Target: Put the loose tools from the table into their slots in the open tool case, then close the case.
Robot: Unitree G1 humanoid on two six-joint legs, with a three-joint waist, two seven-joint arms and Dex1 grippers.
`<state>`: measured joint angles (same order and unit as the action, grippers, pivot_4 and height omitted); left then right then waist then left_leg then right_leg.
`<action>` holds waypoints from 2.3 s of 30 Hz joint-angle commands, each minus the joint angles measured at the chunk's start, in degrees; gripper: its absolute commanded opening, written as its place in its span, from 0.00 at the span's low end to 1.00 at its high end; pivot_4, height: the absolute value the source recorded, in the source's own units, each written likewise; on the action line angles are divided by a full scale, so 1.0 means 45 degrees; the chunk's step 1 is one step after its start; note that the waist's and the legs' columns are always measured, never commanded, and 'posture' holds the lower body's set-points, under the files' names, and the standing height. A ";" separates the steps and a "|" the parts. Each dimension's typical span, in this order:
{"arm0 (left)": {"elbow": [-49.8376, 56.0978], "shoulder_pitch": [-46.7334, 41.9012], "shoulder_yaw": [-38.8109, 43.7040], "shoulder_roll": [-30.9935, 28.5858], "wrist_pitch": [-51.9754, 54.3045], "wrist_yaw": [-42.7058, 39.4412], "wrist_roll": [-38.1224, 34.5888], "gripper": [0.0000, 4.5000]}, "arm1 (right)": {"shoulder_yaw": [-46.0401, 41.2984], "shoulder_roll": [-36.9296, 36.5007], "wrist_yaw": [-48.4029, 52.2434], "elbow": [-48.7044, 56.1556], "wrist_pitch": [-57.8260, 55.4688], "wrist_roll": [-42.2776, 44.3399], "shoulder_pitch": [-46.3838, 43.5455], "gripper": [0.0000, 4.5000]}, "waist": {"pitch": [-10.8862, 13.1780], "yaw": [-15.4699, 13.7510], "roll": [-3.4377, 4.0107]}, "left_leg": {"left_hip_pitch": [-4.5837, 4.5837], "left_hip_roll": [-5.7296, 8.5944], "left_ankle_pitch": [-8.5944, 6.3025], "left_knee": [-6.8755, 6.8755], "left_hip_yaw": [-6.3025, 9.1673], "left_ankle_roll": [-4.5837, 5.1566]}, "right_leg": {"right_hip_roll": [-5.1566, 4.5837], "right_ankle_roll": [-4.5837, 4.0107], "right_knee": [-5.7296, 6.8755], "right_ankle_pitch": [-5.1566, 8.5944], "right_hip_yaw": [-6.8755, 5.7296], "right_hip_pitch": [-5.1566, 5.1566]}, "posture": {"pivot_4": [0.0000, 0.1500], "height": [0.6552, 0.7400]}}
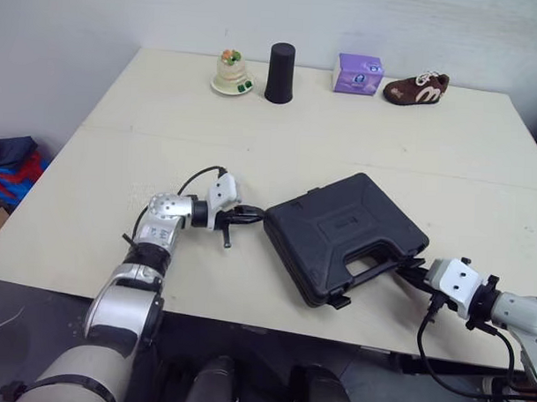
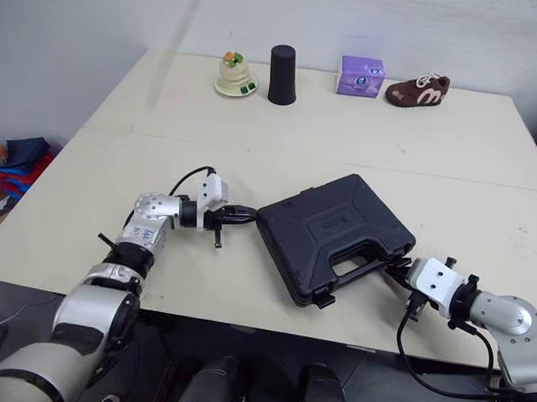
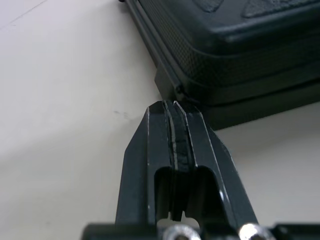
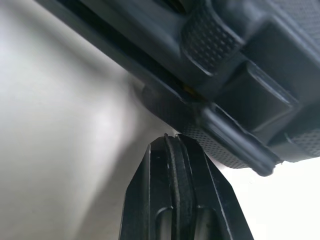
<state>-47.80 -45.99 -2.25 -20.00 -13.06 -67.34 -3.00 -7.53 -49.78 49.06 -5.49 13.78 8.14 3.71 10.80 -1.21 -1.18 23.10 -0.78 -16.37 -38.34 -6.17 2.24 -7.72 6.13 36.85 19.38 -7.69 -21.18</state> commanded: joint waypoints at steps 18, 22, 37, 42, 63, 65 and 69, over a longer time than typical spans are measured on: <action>0.9518 -0.1231 -0.2459 0.1324 0.7953 0.1463 -0.2578 0.00 | -0.3686 0.3472 -0.2454 0.5866 -0.3594 0.3299 0.4655 0.00 | -0.0008 -0.0220 0.0021 | -0.0026 0.0003 0.0001 0.0013 0.0167 -0.0013 | 0.0024 -0.0005 -0.0097 0.0002 0.0002 0.0149 | 1.00 0.98; 0.9287 -0.1720 -0.3089 0.1987 0.7728 0.1757 -0.2140 0.00 | -0.3709 0.3835 -0.2501 0.5880 -0.3734 0.3255 0.4503 0.00 | -0.0032 -0.0004 0.0064 | -0.0018 0.0024 -0.0001 0.0028 0.0127 -0.0008 | 0.0021 -0.0002 -0.0120 0.0001 0.0043 0.0130 | 1.00 0.98; -0.0085 -0.4857 -0.4696 0.6874 0.3899 0.4616 0.1002 0.00 | -0.3283 0.4038 -0.2901 0.6201 -0.4558 0.2755 0.4419 0.00 | -0.0038 -0.0045 0.0076 | -0.0012 0.0009 0.0022 0.0064 0.0135 -0.0007 | 0.0020 -0.0015 -0.0194 0.0008 0.0026 0.0101 | 1.00 0.98; -0.1377 -0.4931 -0.4674 0.7205 0.3457 0.4668 0.1392 0.00 | -0.3195 0.4131 -0.3126 0.6295 -0.4625 0.2619 0.4441 0.00 | -0.0038 -0.0073 0.0077 | -0.0009 0.0004 0.0020 0.0064 0.0138 -0.0005 | 0.0010 -0.0015 -0.0196 0.0008 0.0023 0.0099 | 1.00 0.98; -0.3753 -0.4160 -0.5368 0.6928 0.3248 0.4925 0.3378 0.00 | -0.2680 0.4001 -0.3625 0.6548 -0.5430 0.2121 0.2656 0.00 | -0.0210 -0.0027 0.0019 | -0.0099 -0.0017 -0.0078 0.0062 0.0143 0.0050 | -0.0060 -0.0018 -0.0221 0.0010 0.0019 0.0190 | 1.00 0.98; -0.3659 -0.4095 -0.5332 0.6884 0.3283 0.4866 0.3383 0.00 | -0.2651 0.3979 -0.3626 0.6575 -0.5594 0.2116 0.2478 0.00 | -0.0222 0.0009 0.0010 | -0.0109 -0.0025 -0.0085 0.0062 0.0135 0.0044 | -0.0058 -0.0021 -0.0221 0.0011 0.0020 0.0194 | 1.00 0.98; -0.3491 -0.3934 -0.5330 0.6830 0.3394 0.4761 0.3355 0.00 | -0.2512 0.3910 -0.3530 0.6389 -0.5798 0.2014 0.2197 0.00 | -0.0229 0.0058 0.0011 | -0.0167 -0.0038 -0.0113 0.0068 0.0119 0.0059 | -0.0055 -0.0029 -0.0223 0.0016 0.0022 0.0240 | 1.00 0.98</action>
<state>-58.97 -67.42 -23.40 11.21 -1.76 -43.45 8.38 -18.92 -31.36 32.65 21.86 -13.01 16.57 14.70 9.77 -0.95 -1.13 22.33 -0.96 -16.91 -38.03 -5.64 2.50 -7.97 5.98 35.84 19.46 -7.59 -20.07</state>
